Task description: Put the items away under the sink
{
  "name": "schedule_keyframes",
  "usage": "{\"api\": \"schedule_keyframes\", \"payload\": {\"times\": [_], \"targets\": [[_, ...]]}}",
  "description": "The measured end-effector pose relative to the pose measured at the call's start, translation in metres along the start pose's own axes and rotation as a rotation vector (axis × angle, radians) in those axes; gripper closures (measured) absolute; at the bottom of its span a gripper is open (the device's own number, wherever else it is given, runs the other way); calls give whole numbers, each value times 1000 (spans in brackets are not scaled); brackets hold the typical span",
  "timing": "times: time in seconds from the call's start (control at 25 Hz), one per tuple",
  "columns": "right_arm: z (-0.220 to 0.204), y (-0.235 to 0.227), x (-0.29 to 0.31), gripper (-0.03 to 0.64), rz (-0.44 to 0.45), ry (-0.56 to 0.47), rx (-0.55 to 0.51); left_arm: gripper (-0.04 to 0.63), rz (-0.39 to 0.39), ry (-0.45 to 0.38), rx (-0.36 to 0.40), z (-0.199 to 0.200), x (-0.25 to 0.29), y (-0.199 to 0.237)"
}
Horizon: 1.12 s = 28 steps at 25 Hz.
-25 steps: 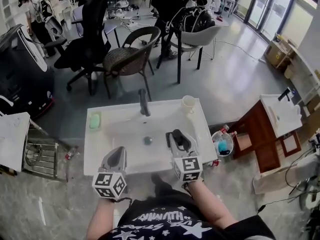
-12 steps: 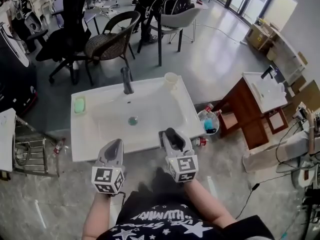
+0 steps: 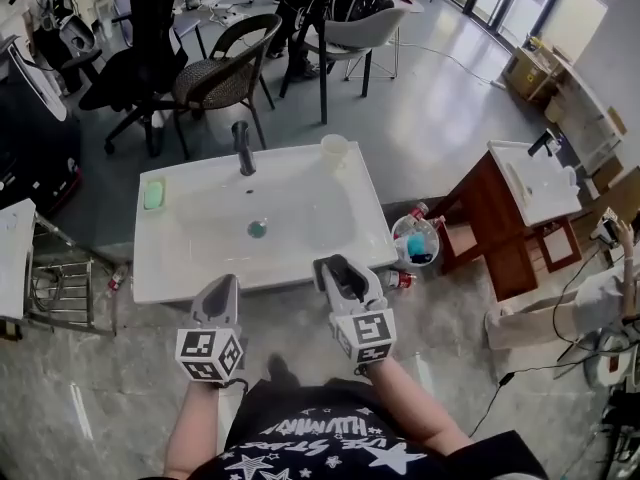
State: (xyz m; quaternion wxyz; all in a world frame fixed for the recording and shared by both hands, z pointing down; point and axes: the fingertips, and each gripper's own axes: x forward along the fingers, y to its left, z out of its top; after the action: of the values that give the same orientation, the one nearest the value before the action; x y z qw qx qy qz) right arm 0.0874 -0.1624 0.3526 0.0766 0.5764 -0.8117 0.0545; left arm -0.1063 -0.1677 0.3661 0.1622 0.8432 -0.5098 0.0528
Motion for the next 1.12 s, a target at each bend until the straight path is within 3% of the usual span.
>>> {"api": "schedule_keyframes", "payload": {"times": [0.76,1.12], "targets": [[-73,-20,-119,518,252,80,37,586,195,-6,-58,-66,-79,-127],[-97,0,-130,518,287,100,74,586,263,-14,-75,-85,-104,-124]]}}
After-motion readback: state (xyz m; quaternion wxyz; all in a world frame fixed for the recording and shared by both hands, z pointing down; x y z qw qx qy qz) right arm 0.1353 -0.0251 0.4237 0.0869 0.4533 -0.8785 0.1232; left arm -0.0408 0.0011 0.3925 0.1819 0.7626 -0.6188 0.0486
